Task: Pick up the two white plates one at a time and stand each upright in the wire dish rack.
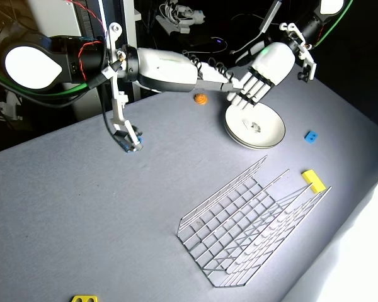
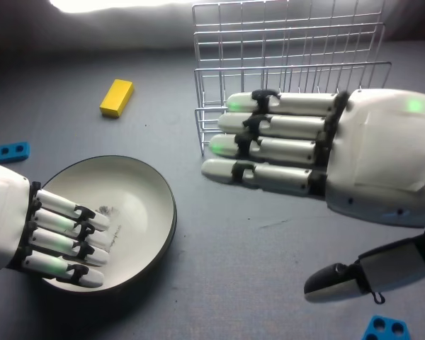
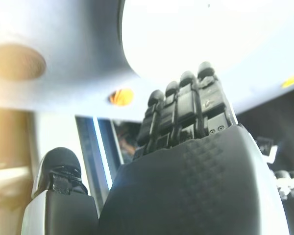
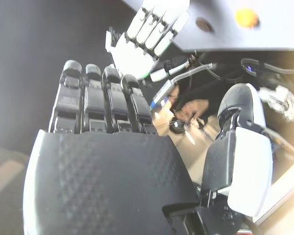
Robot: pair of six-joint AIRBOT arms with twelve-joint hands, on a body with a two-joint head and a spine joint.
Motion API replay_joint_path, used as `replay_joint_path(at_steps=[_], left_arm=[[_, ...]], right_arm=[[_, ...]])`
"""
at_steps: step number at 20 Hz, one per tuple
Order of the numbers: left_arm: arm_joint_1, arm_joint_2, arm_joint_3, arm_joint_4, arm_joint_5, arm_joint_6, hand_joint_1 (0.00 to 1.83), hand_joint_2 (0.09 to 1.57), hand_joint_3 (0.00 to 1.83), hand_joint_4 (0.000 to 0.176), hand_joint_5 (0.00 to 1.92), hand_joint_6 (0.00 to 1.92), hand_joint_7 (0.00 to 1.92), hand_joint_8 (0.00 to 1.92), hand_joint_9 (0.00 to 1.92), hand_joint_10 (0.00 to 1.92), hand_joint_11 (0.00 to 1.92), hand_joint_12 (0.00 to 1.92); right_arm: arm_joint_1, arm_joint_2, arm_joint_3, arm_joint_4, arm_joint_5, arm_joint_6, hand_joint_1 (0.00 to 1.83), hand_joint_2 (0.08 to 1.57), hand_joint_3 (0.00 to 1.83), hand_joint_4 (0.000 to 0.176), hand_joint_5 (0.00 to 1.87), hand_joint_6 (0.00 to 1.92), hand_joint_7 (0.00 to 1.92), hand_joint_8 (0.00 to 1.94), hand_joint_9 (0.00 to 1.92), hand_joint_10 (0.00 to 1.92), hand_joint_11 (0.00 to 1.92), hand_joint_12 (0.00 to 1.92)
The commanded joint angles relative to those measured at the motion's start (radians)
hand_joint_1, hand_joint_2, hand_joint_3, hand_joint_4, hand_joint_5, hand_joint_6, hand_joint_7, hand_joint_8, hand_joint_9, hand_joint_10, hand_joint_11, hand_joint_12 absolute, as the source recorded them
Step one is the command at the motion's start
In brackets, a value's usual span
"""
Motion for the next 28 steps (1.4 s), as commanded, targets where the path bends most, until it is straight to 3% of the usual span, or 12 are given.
replay_joint_path(at_steps=[1, 3, 10, 18, 21, 28], left_arm=[[-0.002, 0.001, 0.005, -0.051, -0.018, -0.008, 0.00, 1.09, 0.00, 0.000, 0.00, 0.00, 0.00, 0.00, 0.00, 0.00, 0.00, 0.00], [-0.002, 0.000, 0.008, -0.040, 0.001, -0.018, 0.00, 1.09, 0.00, 0.000, 0.00, 0.00, 0.00, 0.00, 0.00, 0.00, 0.00, 0.00], [-0.002, -0.002, 0.018, 0.004, 0.065, -0.032, 0.00, 1.08, 0.00, 0.000, 0.00, 0.00, 0.00, 0.00, 0.00, 0.00, 0.00, 0.00], [0.005, -0.017, 0.083, 0.033, 0.065, -0.045, 0.00, 1.08, 0.00, 0.000, 0.00, 0.00, 0.00, 0.00, 0.00, 0.00, 0.00, 0.00], [0.011, -0.022, 0.093, 0.047, 0.065, -0.047, 0.00, 1.07, 0.00, 0.000, 0.00, 0.00, 0.00, 0.00, 0.00, 0.00, 0.00, 0.00], [0.036, -0.029, 0.091, 0.066, 0.075, -0.049, 0.00, 1.08, 0.00, 0.000, 0.00, 0.00, 0.00, 0.00, 0.00, 0.00, 0.00, 0.00]], right_arm=[[0.004, 0.001, -0.003, 0.015, 0.116, -0.005, 0.29, 0.96, 0.00, 0.000, 0.00, 0.00, 0.00, 0.00, 0.00, 0.00, 0.00, 0.00], [0.002, 0.001, -0.003, 0.015, 0.118, -0.006, 0.23, 0.95, 0.00, 0.000, 0.00, 0.00, 0.00, 0.00, 0.00, 0.00, 0.00, 0.00], [-0.007, 0.002, -0.003, 0.015, 0.145, -0.014, 0.30, 1.00, 0.01, 0.000, 0.00, 0.00, 0.00, 0.00, 0.00, 0.00, 0.00, 0.00], [-0.037, 0.003, -0.003, 0.015, 0.147, -0.038, 0.30, 1.00, 0.00, 0.000, 0.00, 0.00, 0.00, 0.00, 0.00, 0.00, 0.00, 0.00], [-0.064, 0.002, -0.003, 0.015, 0.156, -0.089, 0.32, 0.98, 0.00, 0.000, 0.00, 0.00, 0.00, 0.00, 0.00, 0.00, 0.00, 0.00], [-0.063, 0.002, -0.003, 0.015, 0.180, -0.107, 0.30, 0.99, 0.00, 0.000, 0.00, 0.00, 0.00, 0.00, 0.00, 0.00, 0.00, 0.00]])
